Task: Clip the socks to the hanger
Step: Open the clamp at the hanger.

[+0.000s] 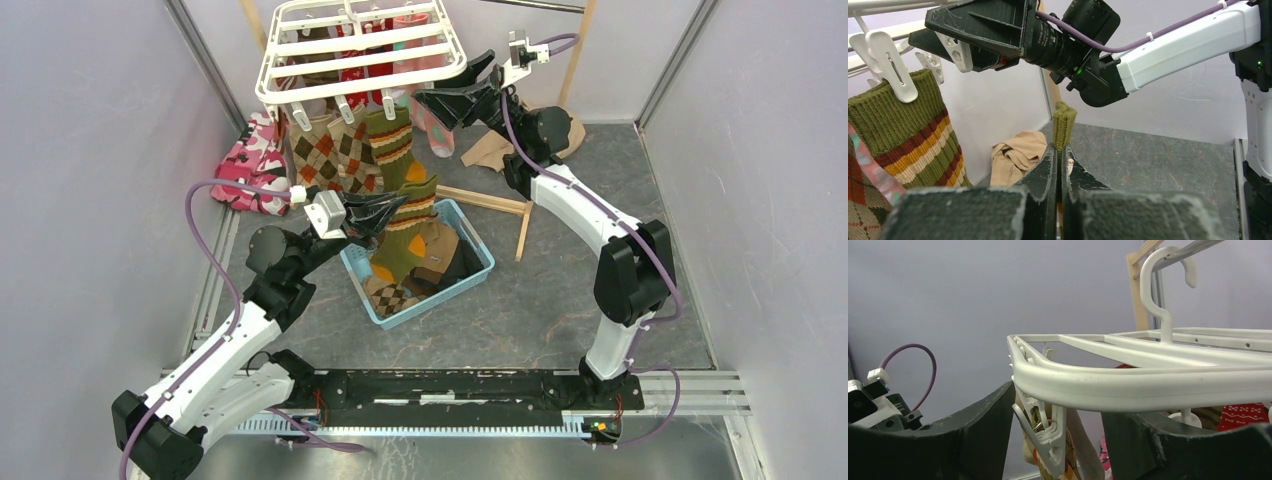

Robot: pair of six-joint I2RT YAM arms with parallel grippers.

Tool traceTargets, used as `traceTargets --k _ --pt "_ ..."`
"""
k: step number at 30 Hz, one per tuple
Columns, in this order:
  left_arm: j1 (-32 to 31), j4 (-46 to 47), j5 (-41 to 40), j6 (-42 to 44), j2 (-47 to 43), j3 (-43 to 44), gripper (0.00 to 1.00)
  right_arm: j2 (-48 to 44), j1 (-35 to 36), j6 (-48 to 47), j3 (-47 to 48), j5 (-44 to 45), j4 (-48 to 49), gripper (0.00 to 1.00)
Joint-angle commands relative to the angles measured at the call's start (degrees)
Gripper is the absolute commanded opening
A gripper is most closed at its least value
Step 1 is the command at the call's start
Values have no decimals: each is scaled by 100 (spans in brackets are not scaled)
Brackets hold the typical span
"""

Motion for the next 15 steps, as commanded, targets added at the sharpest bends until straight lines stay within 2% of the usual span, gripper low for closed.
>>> traceTargets --k 1,10,15 --pt "3 136 -36 183 -103 252 2 39 40 203 270 -15 370 66" --pt "3 218 -97 149 -3 318 2 -2 39 182 276 -82 361 51" --pt "3 194 -330 57 132 435 2 -6 41 130 384 -203 271 35"
